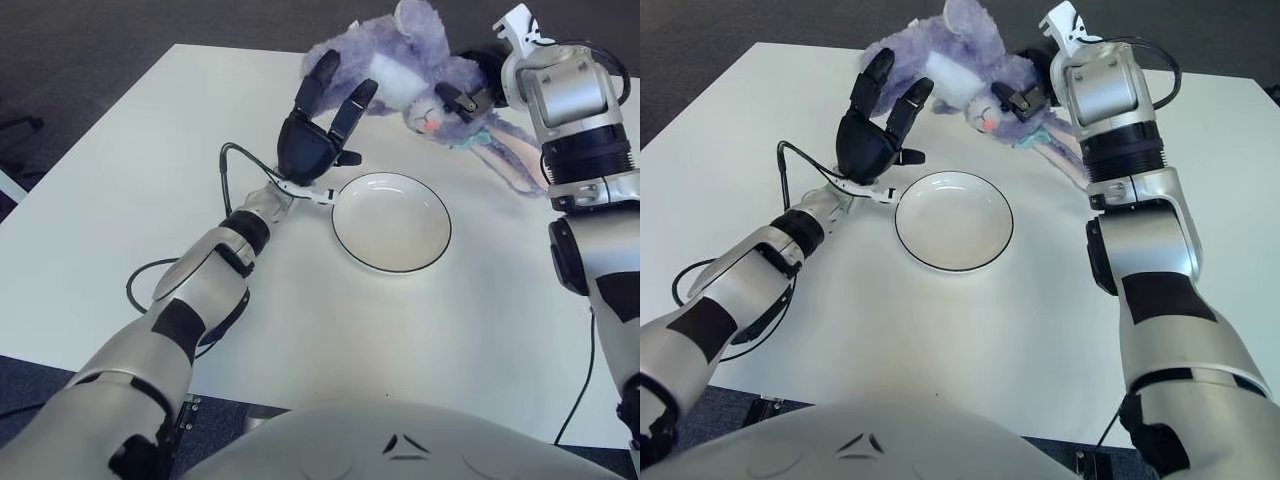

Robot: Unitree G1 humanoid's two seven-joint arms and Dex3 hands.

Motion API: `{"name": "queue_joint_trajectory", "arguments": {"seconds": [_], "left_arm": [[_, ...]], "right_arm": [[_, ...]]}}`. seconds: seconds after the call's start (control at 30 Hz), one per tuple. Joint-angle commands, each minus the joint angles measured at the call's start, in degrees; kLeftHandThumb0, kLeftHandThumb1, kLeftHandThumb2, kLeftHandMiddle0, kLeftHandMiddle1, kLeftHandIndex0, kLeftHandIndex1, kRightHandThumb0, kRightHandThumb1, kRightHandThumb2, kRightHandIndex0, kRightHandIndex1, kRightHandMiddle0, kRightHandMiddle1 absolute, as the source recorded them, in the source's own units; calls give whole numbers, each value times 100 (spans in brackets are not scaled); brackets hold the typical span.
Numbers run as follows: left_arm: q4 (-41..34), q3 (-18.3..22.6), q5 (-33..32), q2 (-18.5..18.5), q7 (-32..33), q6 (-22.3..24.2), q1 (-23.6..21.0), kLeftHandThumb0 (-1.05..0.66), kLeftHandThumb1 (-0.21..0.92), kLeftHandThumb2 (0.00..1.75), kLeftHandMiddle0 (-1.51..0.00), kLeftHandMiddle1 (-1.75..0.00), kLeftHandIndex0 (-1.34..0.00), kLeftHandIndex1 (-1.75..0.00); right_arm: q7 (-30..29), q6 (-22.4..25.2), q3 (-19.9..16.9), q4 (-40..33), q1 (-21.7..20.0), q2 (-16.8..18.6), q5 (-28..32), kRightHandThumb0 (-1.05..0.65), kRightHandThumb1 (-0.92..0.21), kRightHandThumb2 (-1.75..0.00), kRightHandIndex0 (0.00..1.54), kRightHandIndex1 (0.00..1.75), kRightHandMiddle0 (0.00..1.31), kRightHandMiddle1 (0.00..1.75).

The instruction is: Put the doll into the plate.

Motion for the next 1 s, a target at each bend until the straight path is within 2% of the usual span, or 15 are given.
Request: {"name": "queue_joint_trajectory", "arguments": {"seconds": [0.0,0.03,0.07,0.13,0.2,0.33,0.43,0.57,0.6,0.7,0.77,0.83,0.9,0.97], "left_arm": [[92,-69,18,2,130,87,-213,-57,81,88,0,-38,0,-57],[102,-76,13,-2,139,102,-224,-57,81,88,0,-38,0,-57],[111,-83,8,-6,146,112,-232,-57,81,88,0,-37,0,-58],[129,-95,-2,-20,171,158,-250,-57,81,87,0,-37,0,-60],[134,-98,-8,-34,223,233,-265,-57,80,87,0,-36,0,-63],[169,-105,-24,-66,302,318,-291,-58,80,87,0,-36,0,-65],[229,-101,-23,-108,438,425,-330,-58,80,87,0,-27,0,-62],[341,-144,-4,-137,545,471,-409,-57,80,88,0,-17,0,-54],[369,-158,4,-142,567,481,-433,-55,79,90,0,-11,0,-48],[460,-212,26,-139,613,480,-532,-51,74,95,0,-4,0,-37],[499,-237,20,-140,630,469,-571,-49,73,97,0,-2,0,-33],[545,-254,6,-140,622,456,-625,-48,72,99,0,-1,0,-31],[578,-263,-14,-142,597,452,-661,-49,74,98,0,0,0,-29],[603,-257,-43,-149,562,456,-689,-51,78,95,0,0,0,-29]], "right_arm": [[145,-197,28,113,-203,57,7,0,-24,-140,56,171,56,175],[197,-217,50,147,-221,49,6,0,-26,-138,54,171,54,175],[231,-229,64,173,-234,45,2,-20,-20,-145,47,152,63,175],[318,-202,177,241,-286,21,-73,-42,-12,-155,39,130,74,175],[329,-93,263,251,-314,27,-136,-50,-9,-159,36,122,78,175],[422,-43,350,235,-313,14,-174,-56,-7,-161,33,116,81,175],[725,-37,552,171,-289,-44,-212,-56,-9,-160,33,106,80,175],[1051,-49,749,-10,-204,-100,-243,-54,-13,-154,35,103,75,175],[1120,-20,798,-95,-174,-111,-253,-34,-13,-149,53,111,73,175],[1517,100,974,-162,-215,-164,-211,-11,-14,-141,74,126,66,175],[1716,209,1041,-165,-259,-185,-174,-6,-10,-149,77,150,64,169],[2149,383,1118,-14,-387,-213,-45,-3,-8,-153,80,162,65,163],[2484,361,1249,42,-453,-274,-35,-2,-17,-146,67,168,59,169],[2692,216,1454,-26,-469,-363,-161,-1,-39,-123,48,172,43,172]]}}
